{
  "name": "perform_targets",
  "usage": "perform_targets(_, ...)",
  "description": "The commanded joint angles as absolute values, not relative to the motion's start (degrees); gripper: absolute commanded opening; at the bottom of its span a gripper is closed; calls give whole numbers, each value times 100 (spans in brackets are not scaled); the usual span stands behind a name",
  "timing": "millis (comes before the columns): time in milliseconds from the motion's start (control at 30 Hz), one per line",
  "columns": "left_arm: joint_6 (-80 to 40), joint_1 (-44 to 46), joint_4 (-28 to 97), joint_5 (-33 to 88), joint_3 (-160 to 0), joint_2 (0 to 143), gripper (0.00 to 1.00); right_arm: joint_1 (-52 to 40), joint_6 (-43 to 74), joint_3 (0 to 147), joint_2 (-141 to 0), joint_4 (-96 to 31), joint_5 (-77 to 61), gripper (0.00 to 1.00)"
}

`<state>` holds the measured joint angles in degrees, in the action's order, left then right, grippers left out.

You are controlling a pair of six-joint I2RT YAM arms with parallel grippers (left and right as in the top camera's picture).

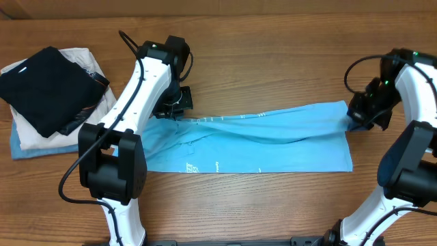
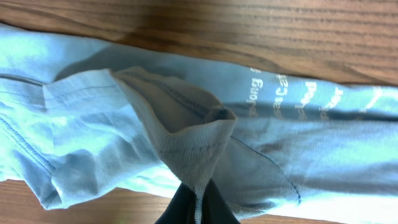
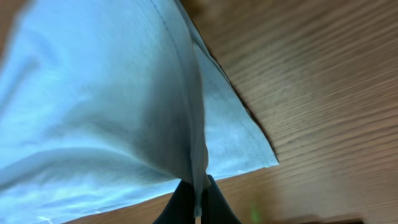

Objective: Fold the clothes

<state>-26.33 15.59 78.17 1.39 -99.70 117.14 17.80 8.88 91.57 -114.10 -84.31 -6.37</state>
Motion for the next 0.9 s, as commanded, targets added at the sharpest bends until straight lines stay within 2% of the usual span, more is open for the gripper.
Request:
perform_targets(0, -2434, 1675, 7859, 259, -10027, 11614, 4, 1774, 854, 8713, -11301, -8285, -558, 4)
perform_targets(333, -2331, 1767, 7907, 86, -9618, 11614, 4, 1774, 854, 7931, -11301, -7870, -556, 5)
perform_targets(867, -2331, 1767, 7863, -43, -8862, 11614, 4, 1774, 899, 7878, -11301, -7920, -281, 6)
